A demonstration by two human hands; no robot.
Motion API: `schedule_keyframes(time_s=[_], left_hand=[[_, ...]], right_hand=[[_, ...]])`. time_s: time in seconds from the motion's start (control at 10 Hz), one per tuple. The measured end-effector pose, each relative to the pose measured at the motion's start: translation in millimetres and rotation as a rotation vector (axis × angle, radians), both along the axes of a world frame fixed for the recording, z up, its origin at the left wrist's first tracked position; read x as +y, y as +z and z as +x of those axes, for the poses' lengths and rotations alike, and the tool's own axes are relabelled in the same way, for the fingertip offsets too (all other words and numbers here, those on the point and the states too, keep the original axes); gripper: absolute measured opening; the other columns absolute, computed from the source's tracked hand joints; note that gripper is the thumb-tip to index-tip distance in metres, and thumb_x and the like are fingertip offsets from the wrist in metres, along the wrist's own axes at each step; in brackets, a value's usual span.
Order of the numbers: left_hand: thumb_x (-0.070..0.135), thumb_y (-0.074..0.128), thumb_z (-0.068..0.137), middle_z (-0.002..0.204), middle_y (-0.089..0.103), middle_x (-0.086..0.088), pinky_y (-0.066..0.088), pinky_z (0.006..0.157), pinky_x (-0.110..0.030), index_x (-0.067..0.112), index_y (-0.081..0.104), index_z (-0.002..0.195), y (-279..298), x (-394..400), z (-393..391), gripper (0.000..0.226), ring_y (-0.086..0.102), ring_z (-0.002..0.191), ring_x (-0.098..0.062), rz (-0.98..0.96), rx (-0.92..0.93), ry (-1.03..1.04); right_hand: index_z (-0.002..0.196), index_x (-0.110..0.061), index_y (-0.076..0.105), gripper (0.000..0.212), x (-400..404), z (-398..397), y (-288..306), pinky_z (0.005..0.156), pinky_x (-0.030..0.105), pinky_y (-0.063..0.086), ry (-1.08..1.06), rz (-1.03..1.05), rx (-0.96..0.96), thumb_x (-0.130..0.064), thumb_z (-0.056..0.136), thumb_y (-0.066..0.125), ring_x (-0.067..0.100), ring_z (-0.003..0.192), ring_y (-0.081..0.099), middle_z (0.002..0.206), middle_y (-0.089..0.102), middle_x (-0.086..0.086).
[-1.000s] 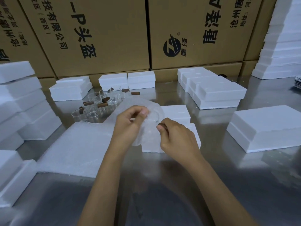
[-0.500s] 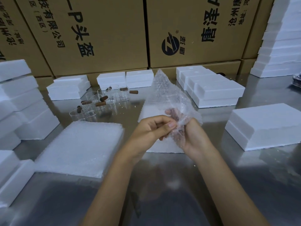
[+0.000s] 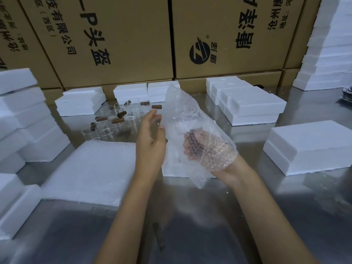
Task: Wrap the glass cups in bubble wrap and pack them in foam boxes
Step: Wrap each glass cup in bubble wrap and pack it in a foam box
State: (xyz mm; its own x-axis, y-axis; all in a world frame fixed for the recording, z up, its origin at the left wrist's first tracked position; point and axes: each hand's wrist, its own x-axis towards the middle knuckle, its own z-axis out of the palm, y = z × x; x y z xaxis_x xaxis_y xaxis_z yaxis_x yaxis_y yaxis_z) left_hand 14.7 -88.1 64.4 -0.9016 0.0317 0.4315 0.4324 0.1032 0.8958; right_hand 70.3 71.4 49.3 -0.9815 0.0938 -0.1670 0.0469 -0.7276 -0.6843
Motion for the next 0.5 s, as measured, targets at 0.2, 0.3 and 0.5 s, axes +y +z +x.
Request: schedule_keyframes(time_s=[0.2,0.3,0.5], left_hand=[[0.002,0.053,0.098,0.092,0.067,-0.017,0.051,0.076,-0.032,0.027,0.061,0.114,5.2,2.2,2.7,0.030,0.063,0.081,-0.011,0.011,-0.117,-0.104],[0.001,0.055,0.098,0.104,0.062,-0.028,0.054,0.073,-0.035,0.028,0.057,0.124,6.3,1.2,4.1,0.038,0.064,0.085,-0.033,0.003,-0.162,-0.266],[0.043,0.065,0.075,0.130,0.065,0.000,0.055,0.094,-0.053,0.040,0.054,0.134,2.4,-1.4,-0.4,0.060,0.063,0.117,-0.034,0.056,-0.322,-0.548]], right_hand=[[0.097,-0.005,0.064,0.020,-6.3,-9.3,12.1,0.066,0.024,0.056,0.143,0.188,0.186,-0.019,0.095,0.050,0.014,0.072,0.066,0.082,0.068,0.005],[0.109,0.008,0.058,0.028,-1.7,-6.0,8.0,0.088,0.035,0.055,0.192,0.210,0.268,-0.015,0.104,0.043,0.028,0.095,0.061,0.101,0.063,0.017],[0.102,-0.003,0.072,0.028,0.4,1.4,4.1,0.079,0.031,0.057,0.183,0.447,0.296,-0.021,0.094,0.052,0.016,0.088,0.072,0.093,0.075,0.003]])
